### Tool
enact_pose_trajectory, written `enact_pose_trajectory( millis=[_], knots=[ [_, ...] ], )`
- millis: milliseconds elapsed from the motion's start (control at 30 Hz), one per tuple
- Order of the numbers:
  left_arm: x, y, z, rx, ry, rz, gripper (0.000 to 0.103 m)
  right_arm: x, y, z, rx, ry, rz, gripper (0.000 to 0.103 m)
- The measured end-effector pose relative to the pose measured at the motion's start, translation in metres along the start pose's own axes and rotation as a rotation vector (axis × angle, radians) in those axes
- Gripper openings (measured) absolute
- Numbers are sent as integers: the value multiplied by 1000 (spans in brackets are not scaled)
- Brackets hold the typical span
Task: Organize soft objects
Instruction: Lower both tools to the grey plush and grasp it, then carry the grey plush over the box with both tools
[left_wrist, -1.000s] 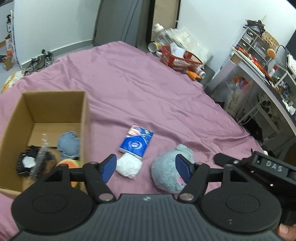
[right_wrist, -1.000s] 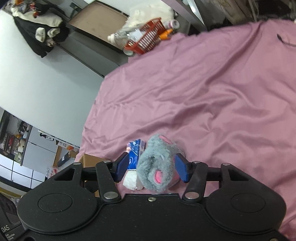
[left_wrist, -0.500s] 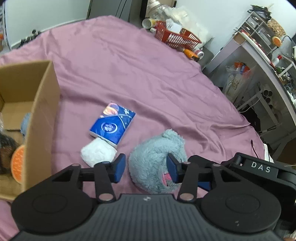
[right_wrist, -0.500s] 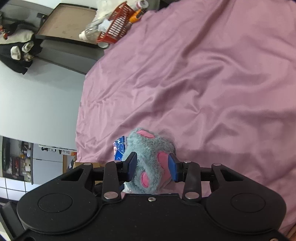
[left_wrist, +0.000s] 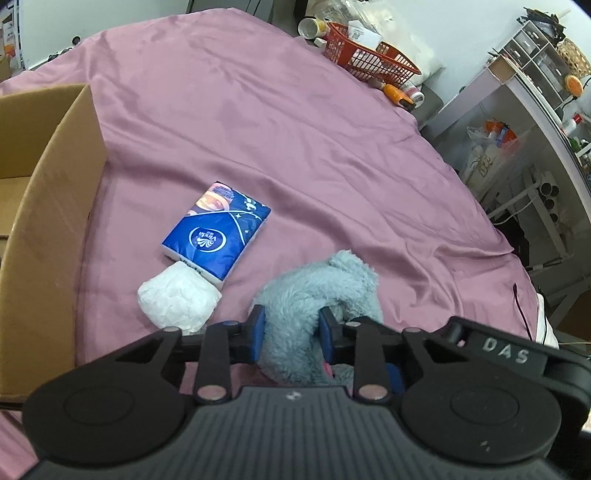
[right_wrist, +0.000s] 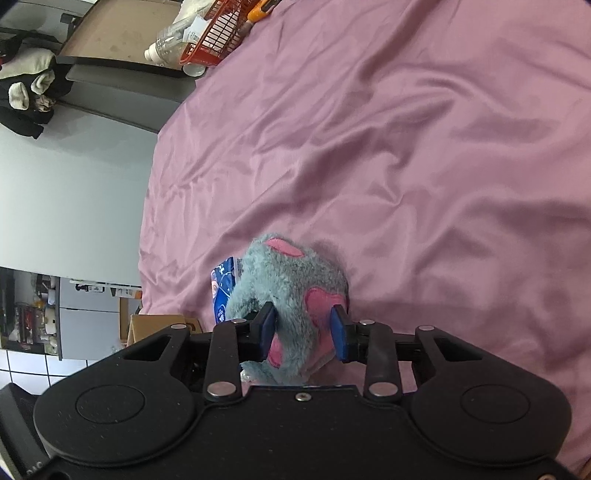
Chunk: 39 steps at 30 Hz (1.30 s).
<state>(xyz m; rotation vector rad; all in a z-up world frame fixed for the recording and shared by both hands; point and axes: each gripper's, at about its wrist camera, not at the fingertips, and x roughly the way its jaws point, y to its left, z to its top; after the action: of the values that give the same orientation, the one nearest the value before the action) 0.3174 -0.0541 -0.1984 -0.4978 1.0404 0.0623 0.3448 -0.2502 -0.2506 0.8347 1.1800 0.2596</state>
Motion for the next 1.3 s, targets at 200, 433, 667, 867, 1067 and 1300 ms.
enact_pose_trajectory(
  millis=[200, 433, 667, 867, 1067, 1300],
  knots=[
    [-8, -1, 1, 7, -23, -22, 23, -15, 13, -2, -77, -67, 24, 19],
    [-42, -3, 8, 28, -110, -41, 23, -36, 36, -9, -152, -113, 122, 19],
    [-85, 7, 14, 36, -192, -25, 23, -43, 68, -27, -234, -125, 197, 19],
    [-115, 26, 13, 16, -234, -12, 22, -49, 91, -48, -297, -129, 243, 19],
    [-146, 47, 11, -2, -277, 6, 22, -49, 114, -70, -362, -122, 285, 19],
    [-173, 73, 10, -34, -305, 21, 22, -46, 139, -88, -428, -108, 323, 19]
  ],
)
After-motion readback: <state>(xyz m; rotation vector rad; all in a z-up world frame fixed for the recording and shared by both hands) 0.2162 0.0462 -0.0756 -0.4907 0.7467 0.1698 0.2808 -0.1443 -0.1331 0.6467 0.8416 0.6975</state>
